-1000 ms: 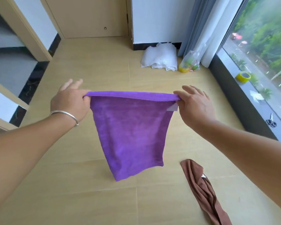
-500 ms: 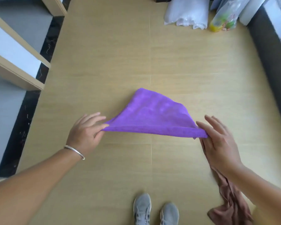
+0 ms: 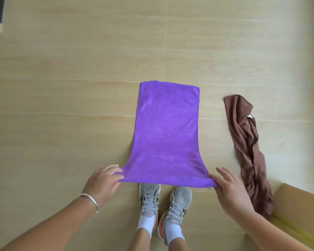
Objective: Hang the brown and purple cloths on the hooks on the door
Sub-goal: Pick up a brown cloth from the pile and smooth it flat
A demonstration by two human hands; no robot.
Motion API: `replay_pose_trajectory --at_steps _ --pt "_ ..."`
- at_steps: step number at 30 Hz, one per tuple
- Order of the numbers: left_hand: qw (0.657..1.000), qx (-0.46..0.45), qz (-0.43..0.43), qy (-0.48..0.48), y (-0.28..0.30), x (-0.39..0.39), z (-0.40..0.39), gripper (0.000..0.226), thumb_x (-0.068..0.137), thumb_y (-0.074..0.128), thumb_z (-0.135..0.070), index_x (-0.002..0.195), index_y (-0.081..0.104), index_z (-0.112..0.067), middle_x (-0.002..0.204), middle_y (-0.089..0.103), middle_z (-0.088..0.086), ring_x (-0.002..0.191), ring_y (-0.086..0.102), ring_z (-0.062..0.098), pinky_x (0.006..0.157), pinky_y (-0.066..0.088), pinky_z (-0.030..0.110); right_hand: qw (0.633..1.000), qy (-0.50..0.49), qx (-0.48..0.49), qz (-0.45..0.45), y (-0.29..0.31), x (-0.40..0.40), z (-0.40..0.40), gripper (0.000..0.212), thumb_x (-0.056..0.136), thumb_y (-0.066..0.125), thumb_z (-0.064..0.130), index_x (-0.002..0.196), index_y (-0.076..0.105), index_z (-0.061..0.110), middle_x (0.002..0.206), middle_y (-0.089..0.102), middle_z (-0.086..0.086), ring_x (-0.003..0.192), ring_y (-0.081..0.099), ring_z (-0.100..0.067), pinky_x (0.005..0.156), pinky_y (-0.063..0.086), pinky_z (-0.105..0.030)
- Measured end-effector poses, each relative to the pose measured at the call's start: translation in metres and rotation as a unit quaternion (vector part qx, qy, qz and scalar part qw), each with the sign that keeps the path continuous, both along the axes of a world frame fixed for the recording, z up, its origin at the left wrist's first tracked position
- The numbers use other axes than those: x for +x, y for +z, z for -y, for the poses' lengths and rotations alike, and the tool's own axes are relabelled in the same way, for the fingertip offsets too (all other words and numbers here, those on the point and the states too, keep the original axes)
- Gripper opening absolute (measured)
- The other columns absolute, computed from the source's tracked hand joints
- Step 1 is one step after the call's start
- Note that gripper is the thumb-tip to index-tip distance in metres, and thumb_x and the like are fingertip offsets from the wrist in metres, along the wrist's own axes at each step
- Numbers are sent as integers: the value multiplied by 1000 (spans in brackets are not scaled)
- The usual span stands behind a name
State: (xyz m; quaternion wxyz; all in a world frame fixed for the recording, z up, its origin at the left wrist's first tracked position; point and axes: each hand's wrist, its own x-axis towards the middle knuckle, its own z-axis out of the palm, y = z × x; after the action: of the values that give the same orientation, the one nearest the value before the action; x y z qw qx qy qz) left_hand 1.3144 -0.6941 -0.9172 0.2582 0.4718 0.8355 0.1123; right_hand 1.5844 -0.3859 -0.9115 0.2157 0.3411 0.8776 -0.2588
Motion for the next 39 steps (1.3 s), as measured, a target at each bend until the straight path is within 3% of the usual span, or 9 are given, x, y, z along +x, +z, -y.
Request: replay_pose_trajectory --at_steps 6,12,17,20,22,24,28,34,39 --pt "975 -33 83 206 -54 -16 -14 6 75 80 -8 75 76 -13 95 69 -1 93 62 22 81 43 26 998 -58 -9 -32 -49 -28 -7 28 83 69 3 107 73 15 122 63 -16 120 54 -38 98 42 -44" --pt "972 36 45 230 -136 -101 -103 5 83 70 -11 81 73 -8 99 68 6 92 62 24 81 37 21 977 -174 19 -124 -127 -117 -69 16 85 61 4 82 74 13 98 67 -9 98 58 -29 80 36 -27" --pt "969 14 4 246 -224 -182 -189 16 89 58 -20 84 69 -10 101 63 6 98 57 27 79 39 26 947 -274 55 -160 -220 -199 -134 25 92 55 25 102 72 10 112 65 -10 108 56 -27 86 38 -28" --pt "964 -85 -32 252 -272 -201 -224 42 89 57 -26 129 52 -15 135 47 12 125 43 32 96 40 38 941 -299 72 -140 -273 -232 -157 36 91 58 27 125 60 15 130 54 -10 119 50 -28 98 42 -37" --pt "968 -89 -98 211 -297 -187 -228 71 86 60 -33 147 27 -20 153 23 13 139 26 31 108 30 46 949 -232 102 -185 -298 -236 -154 46 88 59 19 134 50 15 139 45 -8 126 45 -27 103 40 -42" --pt "984 -6 -156 86 -316 -150 -215 71 88 54 -40 150 26 -22 157 20 13 143 21 29 114 21 51 956 -15 133 -262 -316 -224 -133 47 87 60 17 133 52 13 142 45 -10 128 44 -30 106 38 -44" --pt "986 -14 -166 -32 -353 -90 -178 67 88 37 -55 149 30 -26 157 23 8 145 20 25 114 17 54 924 290 144 -205 -355 -184 -110 58 92 48 50 142 46 21 152 38 -7 141 33 -27 114 29 -48" --pt "978 -82 -186 -48 -354 -131 -210 70 88 21 -65 150 22 -33 160 13 5 147 12 23 116 9 55 921 316 177 -141 -353 -211 -143 64 93 39 57 147 40 23 155 32 -7 143 30 -28 115 25 -50" --pt "973 -110 -203 -6 -353 -182 -275 67 90 20 -64 151 7 -39 161 0 0 147 -2 19 115 3 53 948 203 229 -88 -349 -264 -176 62 97 35 53 152 24 27 160 18 -5 148 12 -24 119 9 -46"
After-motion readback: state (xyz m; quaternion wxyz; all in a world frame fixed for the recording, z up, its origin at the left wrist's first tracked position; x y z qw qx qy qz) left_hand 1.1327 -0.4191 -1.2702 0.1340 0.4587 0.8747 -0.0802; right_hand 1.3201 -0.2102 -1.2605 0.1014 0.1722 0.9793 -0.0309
